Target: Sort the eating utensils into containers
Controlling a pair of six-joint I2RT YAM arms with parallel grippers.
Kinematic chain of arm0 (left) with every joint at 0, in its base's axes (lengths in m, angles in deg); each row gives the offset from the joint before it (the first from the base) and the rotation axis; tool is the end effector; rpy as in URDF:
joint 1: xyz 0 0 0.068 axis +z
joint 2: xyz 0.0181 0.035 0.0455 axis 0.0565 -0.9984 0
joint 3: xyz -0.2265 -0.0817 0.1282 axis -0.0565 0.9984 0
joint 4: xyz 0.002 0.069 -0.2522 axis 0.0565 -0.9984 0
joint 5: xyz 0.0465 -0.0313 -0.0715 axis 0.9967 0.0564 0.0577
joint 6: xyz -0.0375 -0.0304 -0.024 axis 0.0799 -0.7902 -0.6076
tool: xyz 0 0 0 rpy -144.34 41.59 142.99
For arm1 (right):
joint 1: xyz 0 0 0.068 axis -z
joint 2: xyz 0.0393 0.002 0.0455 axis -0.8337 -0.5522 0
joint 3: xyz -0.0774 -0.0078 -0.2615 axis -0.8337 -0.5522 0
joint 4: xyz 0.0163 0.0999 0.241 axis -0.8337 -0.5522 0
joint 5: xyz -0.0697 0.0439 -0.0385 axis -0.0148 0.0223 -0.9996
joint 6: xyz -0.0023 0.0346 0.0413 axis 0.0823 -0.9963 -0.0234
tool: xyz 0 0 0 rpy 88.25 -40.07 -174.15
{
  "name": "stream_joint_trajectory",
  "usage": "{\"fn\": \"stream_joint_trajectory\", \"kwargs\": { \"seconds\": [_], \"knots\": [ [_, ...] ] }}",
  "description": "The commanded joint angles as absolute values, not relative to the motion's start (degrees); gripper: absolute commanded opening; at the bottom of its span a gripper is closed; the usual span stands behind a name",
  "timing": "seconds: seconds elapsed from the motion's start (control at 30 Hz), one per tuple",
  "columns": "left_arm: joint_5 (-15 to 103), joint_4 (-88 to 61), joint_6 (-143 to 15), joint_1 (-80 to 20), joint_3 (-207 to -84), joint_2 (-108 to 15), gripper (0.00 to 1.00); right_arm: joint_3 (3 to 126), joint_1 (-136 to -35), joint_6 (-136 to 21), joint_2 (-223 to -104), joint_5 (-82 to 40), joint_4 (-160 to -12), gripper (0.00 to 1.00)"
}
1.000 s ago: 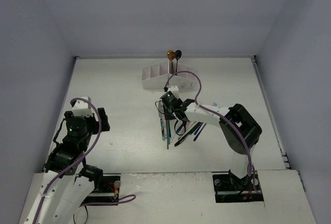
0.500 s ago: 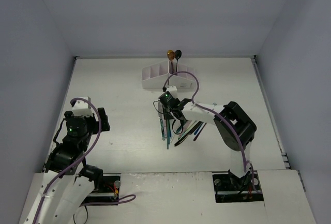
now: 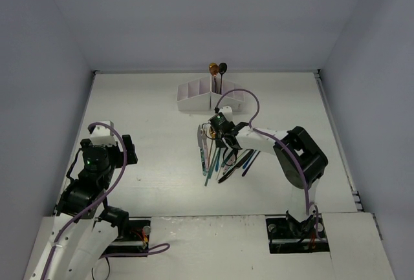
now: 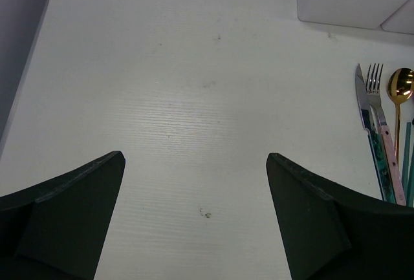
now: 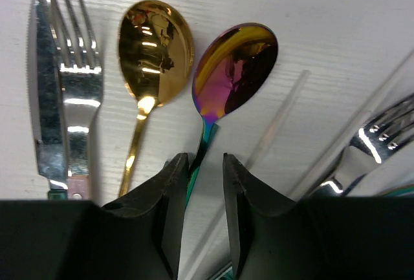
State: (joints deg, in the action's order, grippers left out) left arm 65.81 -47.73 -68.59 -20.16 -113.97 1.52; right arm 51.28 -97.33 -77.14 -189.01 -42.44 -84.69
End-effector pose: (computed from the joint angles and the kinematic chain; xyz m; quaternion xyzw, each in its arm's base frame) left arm 0.1113 -0.0252 0.3141 -0.0611 0.8088 -0.0735 0.5802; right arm 0.3021 0.2501 0.1623 -0.0681 0.9125 0.1242 0.3839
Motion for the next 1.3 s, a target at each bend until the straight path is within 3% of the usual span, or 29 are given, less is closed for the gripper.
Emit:
{"fn": "stream_joint_trajectory", "kwargs": {
  "seconds": [0.0,0.17,1.27],
  "knots": [
    [65.4,-43.8,-67.9,-20.4,-114.5,0.7,0.90,50.3,-96.3,-75.3,-184.7,-43.0,-85.7,0.17],
    [65.5,-43.9,-67.9,-20.4,-114.6,0.7,0.90,50.3,-95.7,-75.3,-184.9,-42.5,-84.0,0.00],
    [65.3,-43.8,-67.8,-20.4,-114.5,0.4,0.90,58.6,-92.3,-70.5,-185.0,-39.7,-84.0,0.00]
  ]
}}
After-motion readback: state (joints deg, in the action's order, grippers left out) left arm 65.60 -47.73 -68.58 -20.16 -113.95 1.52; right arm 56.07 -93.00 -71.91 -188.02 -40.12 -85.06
